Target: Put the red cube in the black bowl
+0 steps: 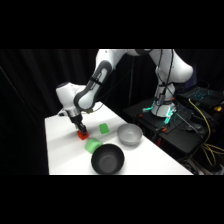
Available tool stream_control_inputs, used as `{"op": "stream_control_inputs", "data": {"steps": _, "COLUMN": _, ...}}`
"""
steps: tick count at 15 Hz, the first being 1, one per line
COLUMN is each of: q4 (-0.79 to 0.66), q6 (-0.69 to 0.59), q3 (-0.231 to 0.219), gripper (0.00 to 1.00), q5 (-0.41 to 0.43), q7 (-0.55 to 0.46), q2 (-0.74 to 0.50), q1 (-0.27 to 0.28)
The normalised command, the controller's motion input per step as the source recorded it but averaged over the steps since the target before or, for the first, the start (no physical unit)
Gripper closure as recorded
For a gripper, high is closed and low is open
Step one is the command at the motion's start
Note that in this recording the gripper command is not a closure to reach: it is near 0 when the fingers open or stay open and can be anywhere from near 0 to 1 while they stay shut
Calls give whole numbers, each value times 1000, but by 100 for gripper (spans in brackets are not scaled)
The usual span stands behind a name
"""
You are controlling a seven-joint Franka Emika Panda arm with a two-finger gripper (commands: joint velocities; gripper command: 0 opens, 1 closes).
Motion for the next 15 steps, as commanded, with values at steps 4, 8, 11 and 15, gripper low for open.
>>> {"op": "stream_control_inputs", "data": {"steps": 4, "q4": -21, "q6": -16, "q3": 19, "gripper": 100, "q5": 79, "q7": -56, "q2": -67, "q1": -68}}
{"op": "stream_control_inputs", "data": {"steps": 8, "q4": -163, "q6": -127, "q3": 38, "gripper": 100, "q5": 152, "q7": -20, "q2": -261, "q1": -82}}
{"op": "stream_control_inputs", "data": {"steps": 11, "q4": -449, "q6": -161, "q3": 37, "gripper": 100, "q5": 158, "q7": 20, "q2": -610, "q1": -42}}
{"op": "stream_control_inputs", "data": {"steps": 15, "q4": -464, "q6": -249, "q3": -21, "gripper": 100, "q5": 151, "q7": 148, "q2": -680, "q1": 62}}
